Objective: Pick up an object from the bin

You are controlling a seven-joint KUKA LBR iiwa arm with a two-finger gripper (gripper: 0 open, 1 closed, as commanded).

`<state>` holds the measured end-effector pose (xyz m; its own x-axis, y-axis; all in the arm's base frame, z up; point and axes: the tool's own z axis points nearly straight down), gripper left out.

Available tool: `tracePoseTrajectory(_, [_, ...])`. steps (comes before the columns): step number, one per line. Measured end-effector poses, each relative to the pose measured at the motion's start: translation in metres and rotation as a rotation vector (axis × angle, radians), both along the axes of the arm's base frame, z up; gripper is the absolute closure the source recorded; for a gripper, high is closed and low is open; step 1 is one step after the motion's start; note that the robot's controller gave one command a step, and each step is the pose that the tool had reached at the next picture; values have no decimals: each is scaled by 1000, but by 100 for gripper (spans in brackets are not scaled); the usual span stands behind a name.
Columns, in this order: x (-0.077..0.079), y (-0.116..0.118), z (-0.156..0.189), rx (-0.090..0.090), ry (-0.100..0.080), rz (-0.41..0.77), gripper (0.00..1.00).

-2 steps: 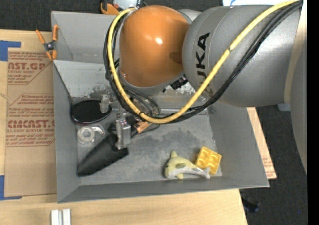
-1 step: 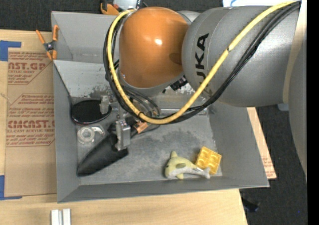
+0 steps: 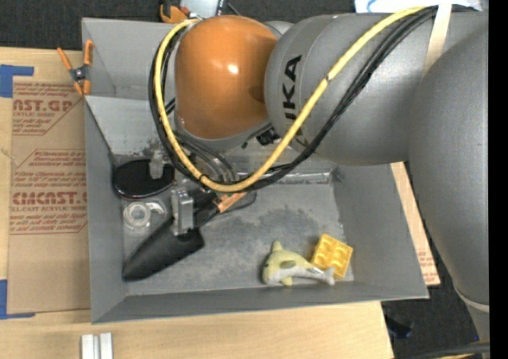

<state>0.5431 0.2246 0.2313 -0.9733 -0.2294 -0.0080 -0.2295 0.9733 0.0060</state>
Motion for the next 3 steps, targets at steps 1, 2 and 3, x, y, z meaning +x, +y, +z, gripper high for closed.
tracePoseTrajectory(1, [-26,6,-35,-1,-2,66,0])
tracePoseTrajectory(2, [-8,3,-47,3,-10,71,0])
tracePoseTrajectory(3, [-12,-3,-51,-2,-3,157,0])
